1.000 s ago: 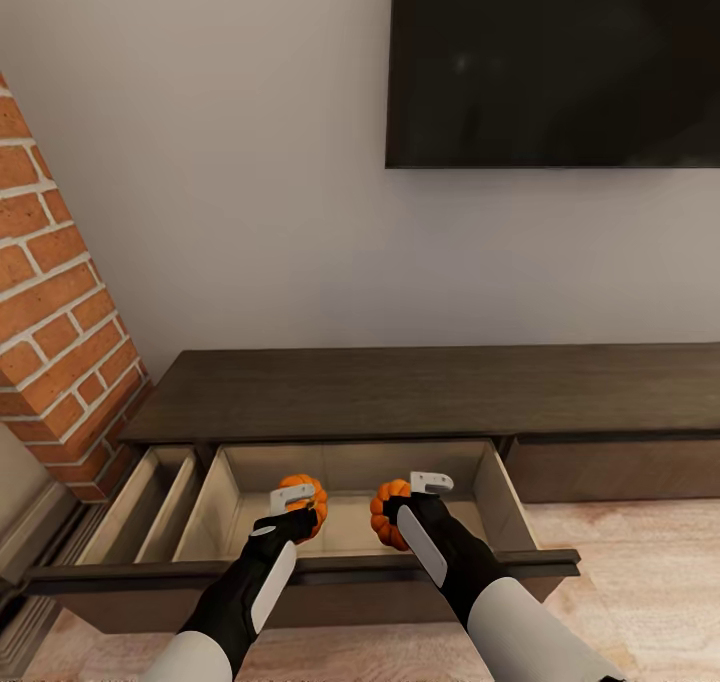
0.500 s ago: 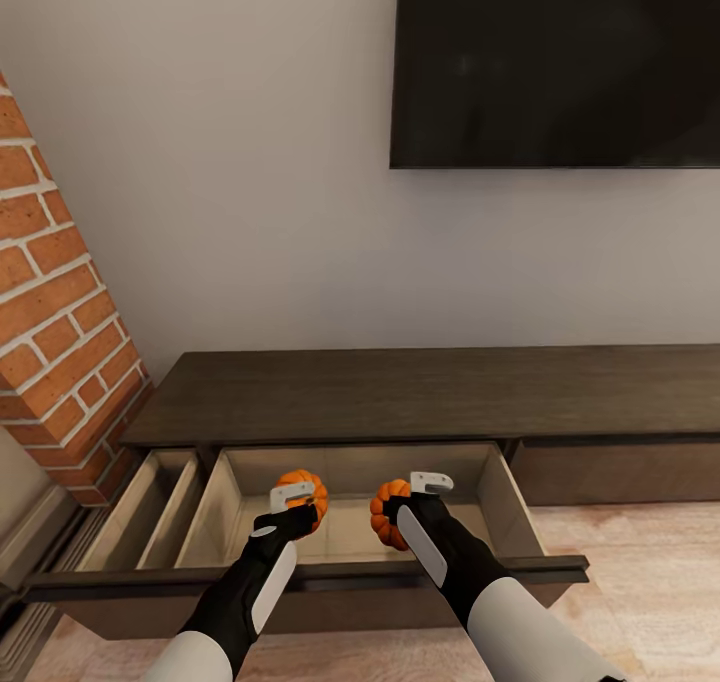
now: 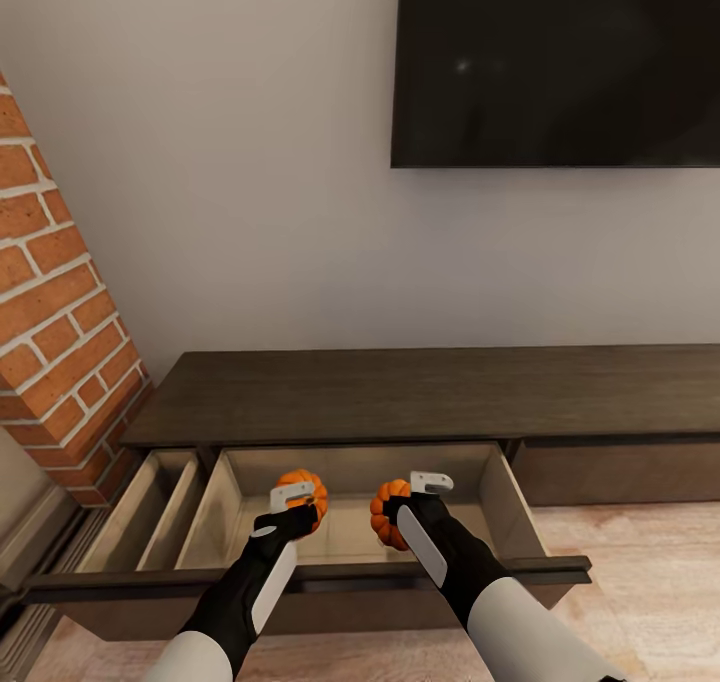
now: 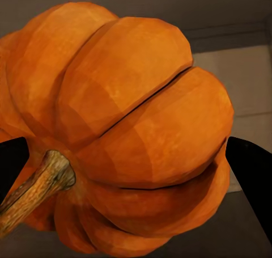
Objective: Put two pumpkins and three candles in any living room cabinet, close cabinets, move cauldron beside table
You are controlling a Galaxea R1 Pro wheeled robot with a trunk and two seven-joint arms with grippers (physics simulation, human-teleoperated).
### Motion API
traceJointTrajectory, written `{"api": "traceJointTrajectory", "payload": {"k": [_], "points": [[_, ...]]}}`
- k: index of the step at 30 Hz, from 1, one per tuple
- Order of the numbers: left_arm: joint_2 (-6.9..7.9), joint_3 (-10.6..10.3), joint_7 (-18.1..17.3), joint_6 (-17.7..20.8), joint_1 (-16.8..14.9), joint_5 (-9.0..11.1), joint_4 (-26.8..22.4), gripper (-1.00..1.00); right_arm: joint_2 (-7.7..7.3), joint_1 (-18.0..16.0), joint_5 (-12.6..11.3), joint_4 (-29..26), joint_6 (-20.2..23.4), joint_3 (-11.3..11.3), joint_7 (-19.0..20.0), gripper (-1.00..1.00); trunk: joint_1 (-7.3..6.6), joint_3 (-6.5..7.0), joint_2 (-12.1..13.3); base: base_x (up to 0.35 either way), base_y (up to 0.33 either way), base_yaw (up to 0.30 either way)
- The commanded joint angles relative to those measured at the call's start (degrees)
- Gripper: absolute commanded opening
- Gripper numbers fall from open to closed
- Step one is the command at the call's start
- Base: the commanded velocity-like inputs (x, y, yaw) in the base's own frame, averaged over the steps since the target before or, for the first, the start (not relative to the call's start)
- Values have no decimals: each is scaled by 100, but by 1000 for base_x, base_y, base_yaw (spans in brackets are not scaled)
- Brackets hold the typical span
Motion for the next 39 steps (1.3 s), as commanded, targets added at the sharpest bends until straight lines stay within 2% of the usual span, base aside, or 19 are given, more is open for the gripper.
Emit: {"api": "traceJointTrajectory", "payload": {"k": [1, 16, 39], "points": [[4, -29, 68, 26, -3, 40, -12, -100, 0, -5, -44, -7, 8, 16, -46, -100, 21, -23, -44, 0, 0, 0], [4, -27, 68, 53, -3, 45, -12, -100, 0, -5, -44, -7, 8, 16, -46, -100, 351, -293, -646, 0, 0, 0], [4, -28, 68, 54, -3, 29, -12, -100, 0, -5, -45, -6, 8, 16, -49, -100, 351, -293, -646, 11, 0, 0]]}}
